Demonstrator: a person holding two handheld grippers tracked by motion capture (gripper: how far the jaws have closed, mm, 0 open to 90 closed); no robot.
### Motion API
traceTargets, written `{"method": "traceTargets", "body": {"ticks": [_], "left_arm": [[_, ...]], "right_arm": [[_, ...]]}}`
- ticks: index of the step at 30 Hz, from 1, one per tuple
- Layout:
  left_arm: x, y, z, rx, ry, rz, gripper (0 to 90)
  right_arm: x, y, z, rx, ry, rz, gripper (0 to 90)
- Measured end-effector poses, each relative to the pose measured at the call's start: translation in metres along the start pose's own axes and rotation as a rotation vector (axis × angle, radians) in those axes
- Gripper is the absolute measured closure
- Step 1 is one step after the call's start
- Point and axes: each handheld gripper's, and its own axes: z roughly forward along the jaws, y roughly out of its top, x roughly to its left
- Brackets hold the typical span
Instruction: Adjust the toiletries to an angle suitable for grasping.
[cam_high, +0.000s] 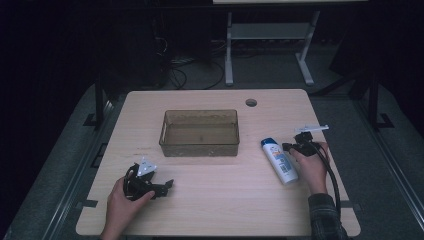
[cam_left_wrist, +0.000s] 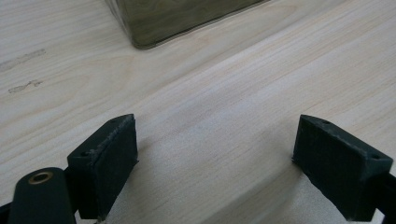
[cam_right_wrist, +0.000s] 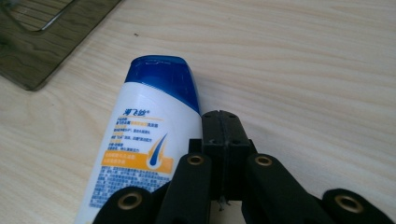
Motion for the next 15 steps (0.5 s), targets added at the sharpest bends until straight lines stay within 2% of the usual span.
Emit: {"method": "traceTargets", "body": {"ticks": [8, 13, 15], "left_arm": [[-0.0001, 0.0000, 0.0000, 0.000, -0.001, 0.000, 12.5], [-0.0001, 0.0000, 0.0000, 0.000, -0.002, 0.002, 12.5], [-0.0001, 0.0000, 0.0000, 0.000, -0.003, 0.003, 12.5]], "right_arm": [[0.0098, 0.0039, 0.0000, 0.008, 0.018, -0.032, 89.9], [0.0101, 0.0045, -0.0020, 0.004, 0.013, -0.034, 89.7], [0.0097, 0.0055, -0.0064, -0.007, 0.014, -0.025, 86.9]]}}
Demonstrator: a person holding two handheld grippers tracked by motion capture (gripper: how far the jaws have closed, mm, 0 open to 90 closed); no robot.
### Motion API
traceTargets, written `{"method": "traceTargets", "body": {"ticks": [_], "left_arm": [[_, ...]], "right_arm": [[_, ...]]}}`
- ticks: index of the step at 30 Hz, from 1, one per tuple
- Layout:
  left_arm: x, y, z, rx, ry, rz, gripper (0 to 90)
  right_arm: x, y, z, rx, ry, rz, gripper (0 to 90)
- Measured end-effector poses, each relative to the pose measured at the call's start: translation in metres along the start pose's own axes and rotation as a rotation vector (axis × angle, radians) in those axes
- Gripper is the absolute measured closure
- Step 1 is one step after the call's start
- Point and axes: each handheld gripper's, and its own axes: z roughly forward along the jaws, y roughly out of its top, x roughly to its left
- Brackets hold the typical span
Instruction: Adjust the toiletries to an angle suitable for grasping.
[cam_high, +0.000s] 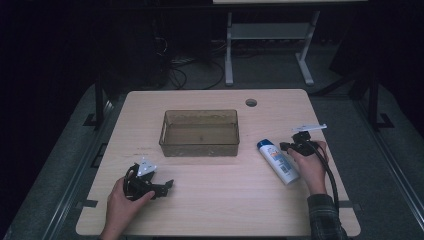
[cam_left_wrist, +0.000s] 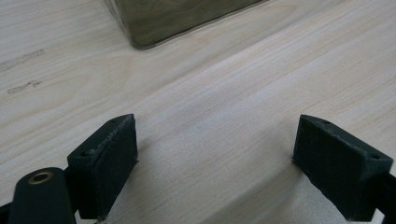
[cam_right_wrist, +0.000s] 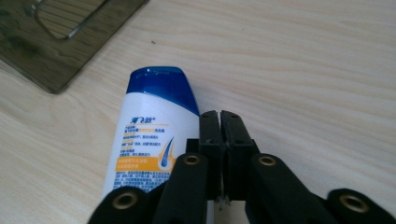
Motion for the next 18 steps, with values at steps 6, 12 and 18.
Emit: {"method": "traceTargets", "body": {"ticks": [6, 12, 18], "left_arm": [[0.000, 0.000, 0.000, 0.000, -0.001, 0.001, 12.5], [0.000, 0.000, 0.000, 0.000, -0.001, 0.001, 12.5], [0.000, 0.000, 0.000, 0.000, 0.000, 0.001, 12.5]], "right_arm": [[0.002, 0.005, -0.016, -0.023, 0.013, 0.010, 74.3], [0.007, 0.010, -0.025, -0.011, 0.010, 0.001, 56.1], [0.016, 0.017, -0.027, 0.028, 0.033, -0.038, 42.0]]}}
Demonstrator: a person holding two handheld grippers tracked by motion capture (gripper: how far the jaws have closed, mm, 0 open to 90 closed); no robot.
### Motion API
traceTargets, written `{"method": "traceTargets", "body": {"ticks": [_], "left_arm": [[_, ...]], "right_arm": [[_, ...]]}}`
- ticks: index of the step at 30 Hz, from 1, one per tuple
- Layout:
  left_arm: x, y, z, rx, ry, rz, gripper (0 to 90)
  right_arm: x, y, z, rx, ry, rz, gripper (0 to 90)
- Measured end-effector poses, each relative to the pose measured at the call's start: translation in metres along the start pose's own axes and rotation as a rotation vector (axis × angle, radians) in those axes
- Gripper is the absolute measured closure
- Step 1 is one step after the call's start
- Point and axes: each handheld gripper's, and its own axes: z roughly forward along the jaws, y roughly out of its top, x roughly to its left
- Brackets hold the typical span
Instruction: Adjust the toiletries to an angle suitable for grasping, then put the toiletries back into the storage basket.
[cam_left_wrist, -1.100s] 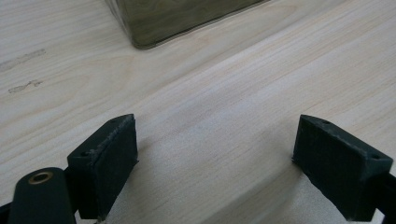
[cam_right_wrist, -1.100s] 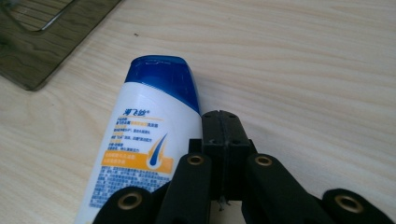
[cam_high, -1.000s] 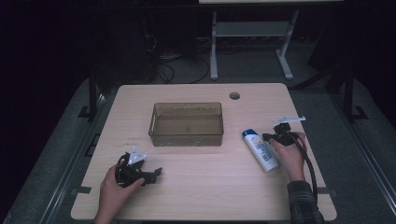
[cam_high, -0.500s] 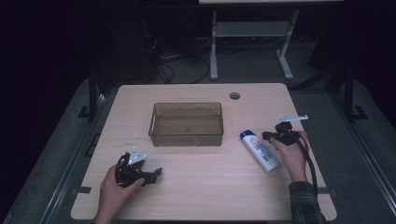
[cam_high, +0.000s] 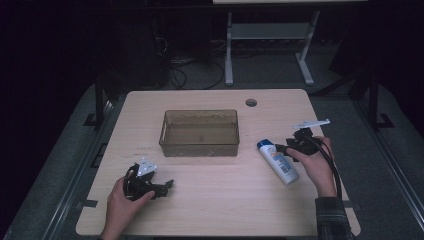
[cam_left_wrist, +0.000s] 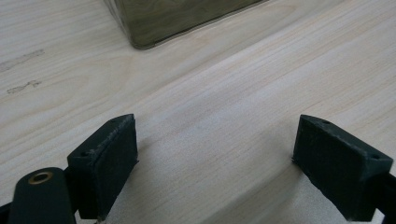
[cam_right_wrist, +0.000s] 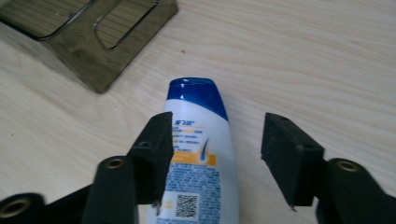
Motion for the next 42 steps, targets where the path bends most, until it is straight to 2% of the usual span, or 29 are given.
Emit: {"method": "traceTargets", "body": {"ticks": [5, 10, 14, 24, 31, 42], "left_arm": [[0.000, 0.000, 0.000, 0.003, -0.001, 0.003, 12.5], [0.000, 0.000, 0.000, 0.006, -0.001, 0.003, 12.5], [0.000, 0.000, 0.000, 0.005, -0.002, 0.002, 12.5], [0.000, 0.000, 0.000, 0.005, -0.001, 0.001, 12.5], [0.000, 0.000, 0.000, 0.005, -0.002, 0.001, 12.5], [0.000, 0.000, 0.000, 0.005, -0.003, 0.001, 12.5]], "right_arm": [[0.007, 0.005, 0.003, 0.030, 0.010, -0.022, 34.3], [0.010, 0.008, 0.011, 0.077, -0.003, -0.042, 30.8], [0.010, 0.012, 0.017, 0.116, -0.019, -0.058, 29.6], [0.013, 0.022, 0.035, 0.221, -0.019, -0.049, 26.8], [0.016, 0.026, 0.048, 0.268, -0.015, -0.067, 25.6], [0.017, 0.028, 0.064, 0.354, -0.023, -0.071, 24.5]]}}
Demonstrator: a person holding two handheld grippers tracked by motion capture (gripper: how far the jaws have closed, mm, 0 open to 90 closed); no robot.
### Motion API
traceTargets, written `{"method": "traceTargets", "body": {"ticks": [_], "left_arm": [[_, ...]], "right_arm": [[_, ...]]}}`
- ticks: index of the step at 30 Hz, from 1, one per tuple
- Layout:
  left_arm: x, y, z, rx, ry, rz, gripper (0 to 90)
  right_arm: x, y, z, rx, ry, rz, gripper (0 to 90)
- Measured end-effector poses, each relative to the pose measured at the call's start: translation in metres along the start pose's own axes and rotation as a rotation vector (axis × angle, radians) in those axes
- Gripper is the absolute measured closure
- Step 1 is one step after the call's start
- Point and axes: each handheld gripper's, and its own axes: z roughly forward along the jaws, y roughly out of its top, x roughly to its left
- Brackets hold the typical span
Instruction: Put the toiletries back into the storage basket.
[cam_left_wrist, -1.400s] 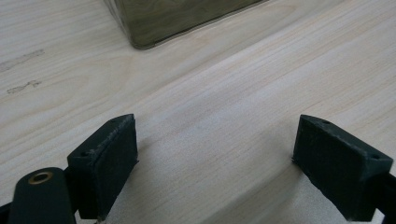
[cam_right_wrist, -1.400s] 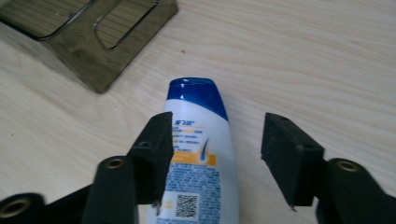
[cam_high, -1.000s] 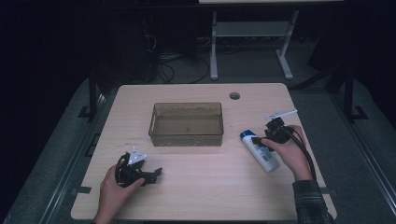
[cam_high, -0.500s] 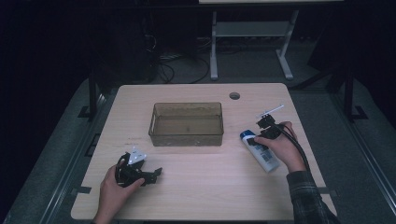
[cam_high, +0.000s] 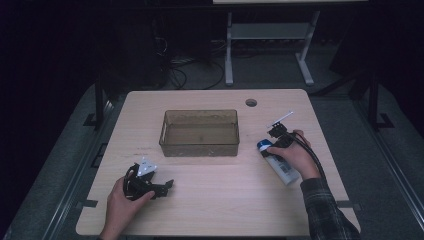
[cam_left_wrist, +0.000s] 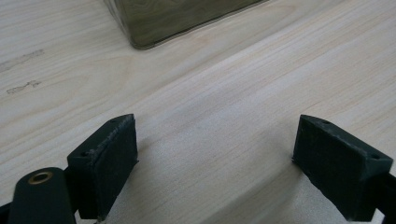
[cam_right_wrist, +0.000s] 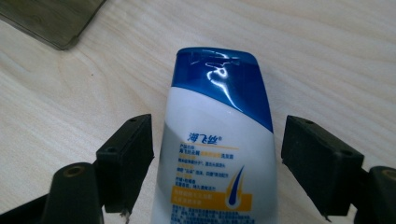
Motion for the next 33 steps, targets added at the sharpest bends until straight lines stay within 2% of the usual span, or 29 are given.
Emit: {"method": "traceTargets", "body": {"ticks": [11, 15, 24, 33], "left_arm": [[0.000, 0.000, 0.000, -0.001, -0.002, 0.003, 12.5], [0.000, 0.000, 0.000, 0.000, -0.003, 0.003, 12.5], [0.000, 0.000, 0.000, -0.001, -0.003, 0.003, 12.5], [0.000, 0.000, 0.000, -0.001, -0.003, 0.003, 12.5]], "right_arm": [[0.003, 0.003, 0.009, 0.050, -0.023, -0.011, 26.9], [0.004, 0.003, 0.011, 0.065, -0.023, -0.017, 32.3], [0.006, 0.003, 0.008, 0.073, -0.031, -0.007, 33.4], [0.005, -0.003, -0.004, -0.008, -0.008, 0.013, 33.6]]}}
